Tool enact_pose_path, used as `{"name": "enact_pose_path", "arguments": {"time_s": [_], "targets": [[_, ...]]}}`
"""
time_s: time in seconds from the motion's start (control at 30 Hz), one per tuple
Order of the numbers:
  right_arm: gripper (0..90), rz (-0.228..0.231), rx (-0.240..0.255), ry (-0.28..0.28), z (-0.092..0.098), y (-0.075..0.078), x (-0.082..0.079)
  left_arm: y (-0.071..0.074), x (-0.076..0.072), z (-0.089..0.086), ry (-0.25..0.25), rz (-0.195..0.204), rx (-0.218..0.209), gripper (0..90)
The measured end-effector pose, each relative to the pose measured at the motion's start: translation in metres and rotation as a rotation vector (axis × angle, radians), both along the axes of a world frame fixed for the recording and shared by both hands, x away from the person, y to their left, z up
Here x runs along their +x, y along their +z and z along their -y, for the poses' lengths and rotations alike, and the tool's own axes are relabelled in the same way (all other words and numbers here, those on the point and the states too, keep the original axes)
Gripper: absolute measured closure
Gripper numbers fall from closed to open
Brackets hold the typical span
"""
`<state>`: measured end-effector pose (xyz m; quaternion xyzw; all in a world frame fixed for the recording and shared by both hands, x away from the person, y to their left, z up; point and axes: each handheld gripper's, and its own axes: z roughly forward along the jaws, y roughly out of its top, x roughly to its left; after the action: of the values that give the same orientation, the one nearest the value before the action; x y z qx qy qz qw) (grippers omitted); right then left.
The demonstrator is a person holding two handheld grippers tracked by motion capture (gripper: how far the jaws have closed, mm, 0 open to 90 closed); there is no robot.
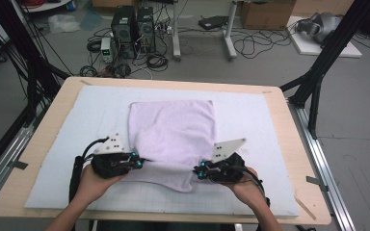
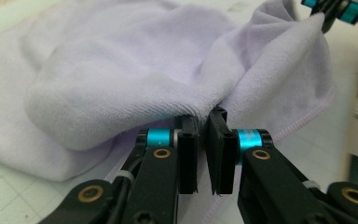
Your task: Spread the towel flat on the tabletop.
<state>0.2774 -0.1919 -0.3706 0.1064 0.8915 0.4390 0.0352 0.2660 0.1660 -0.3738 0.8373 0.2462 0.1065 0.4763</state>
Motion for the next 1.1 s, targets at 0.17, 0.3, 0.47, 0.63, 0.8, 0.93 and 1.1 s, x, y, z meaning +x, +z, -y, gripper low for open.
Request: {"name": "enact_pose_path", "arguments": {"time_s": [0.17, 0.3, 0.47, 0.63, 0.8, 0.93, 1.1], "targets": [[71.8, -0.018, 0.038, 0.006, 0.015, 0.012, -0.010, -0.003, -0.005, -0.012, 0.006, 0.001, 0.056, 58.2], [58.0, -0.004, -0.043, -0.069, 0.019, -0.009, 0.002, -0.028, 0.007, -0.014, 0.018, -0.056, 0.088, 55.3], [54.2, -0.073, -0.142, -0.108, 0.013, -0.055, 0.020, -0.054, 0.021, 0.006, -0.018, -0.111, 0.107, 55.9], [68.6, -0.081, -0.128, -0.140, 0.015, -0.064, 0.024, -0.067, 0.028, 0.034, -0.048, -0.101, 0.149, 70.0], [81.0, -0.112, -0.093, -0.099, 0.017, -0.062, 0.022, -0.062, 0.025, 0.027, -0.038, -0.100, 0.137, 85.2], [81.3, -0.114, -0.054, -0.056, 0.017, -0.050, 0.008, -0.044, 0.002, -0.001, -0.024, -0.058, 0.129, 85.6], [80.8, -0.123, 0.001, 0.020, 0.016, -0.029, -0.018, -0.014, -0.041, -0.039, -0.013, -0.010, 0.101, 85.7]]}}
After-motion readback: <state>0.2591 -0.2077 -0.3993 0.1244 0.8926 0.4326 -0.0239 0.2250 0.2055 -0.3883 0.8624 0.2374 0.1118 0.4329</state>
